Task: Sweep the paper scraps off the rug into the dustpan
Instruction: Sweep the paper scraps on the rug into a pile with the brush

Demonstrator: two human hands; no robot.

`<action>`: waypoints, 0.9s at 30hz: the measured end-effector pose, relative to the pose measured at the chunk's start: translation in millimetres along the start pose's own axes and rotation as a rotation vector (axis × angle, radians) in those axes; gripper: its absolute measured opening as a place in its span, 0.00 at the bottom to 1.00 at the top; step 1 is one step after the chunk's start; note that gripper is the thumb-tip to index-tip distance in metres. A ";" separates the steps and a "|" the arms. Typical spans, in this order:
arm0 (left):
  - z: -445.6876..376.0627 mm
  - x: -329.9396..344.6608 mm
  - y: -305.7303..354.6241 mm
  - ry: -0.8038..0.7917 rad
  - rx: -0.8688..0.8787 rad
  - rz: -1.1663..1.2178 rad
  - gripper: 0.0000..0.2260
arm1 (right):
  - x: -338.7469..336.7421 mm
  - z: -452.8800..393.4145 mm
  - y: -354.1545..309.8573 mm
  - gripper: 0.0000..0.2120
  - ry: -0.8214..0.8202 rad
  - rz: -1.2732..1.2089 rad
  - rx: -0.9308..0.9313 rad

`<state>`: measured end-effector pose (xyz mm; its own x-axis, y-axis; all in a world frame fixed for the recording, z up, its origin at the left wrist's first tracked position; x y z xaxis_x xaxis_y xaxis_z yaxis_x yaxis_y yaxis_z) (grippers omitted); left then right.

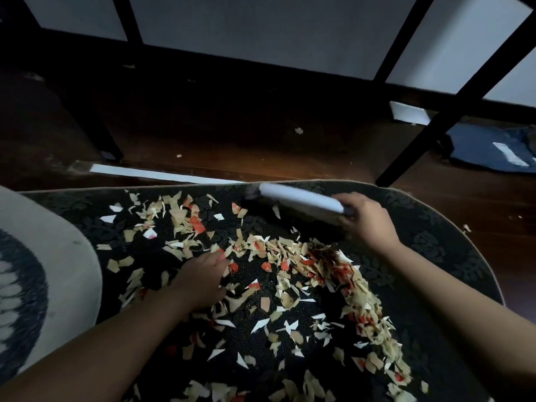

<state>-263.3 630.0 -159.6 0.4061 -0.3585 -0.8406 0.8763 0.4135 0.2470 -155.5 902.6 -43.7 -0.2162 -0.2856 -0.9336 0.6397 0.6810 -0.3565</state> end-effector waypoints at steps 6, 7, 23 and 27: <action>7.0 3.7 -29.9 -0.082 -0.143 0.061 0.34 | 20.7 -43.6 -37.3 0.10 0.081 0.133 0.086; 8.6 3.7 -35.8 -0.078 -0.152 0.063 0.34 | 25.9 -49.4 -39.2 0.09 0.087 0.157 0.121; 33.9 11.1 -58.9 -0.099 -0.159 0.041 0.33 | 25.0 -26.3 -58.7 0.17 -0.228 0.059 -0.221; 32.2 9.2 -56.1 -0.094 -0.150 0.023 0.33 | 24.5 -42.9 -48.3 0.16 -0.011 0.027 -0.062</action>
<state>-300.4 576.5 -165.7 0.4541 -0.4211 -0.7851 0.8208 0.5404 0.1850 -223.3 891.6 -50.8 -0.1911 -0.2739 -0.9426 0.5982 0.7289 -0.3331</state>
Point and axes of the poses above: each hand's wrist, its own z-axis away from the middle knuckle, its own x-axis out of the palm, y = z × x, the point moved 6 cm from there along -z, towards the middle knuckle, and after that the axes turned 13 degrees about x, right-handed, at the moved point
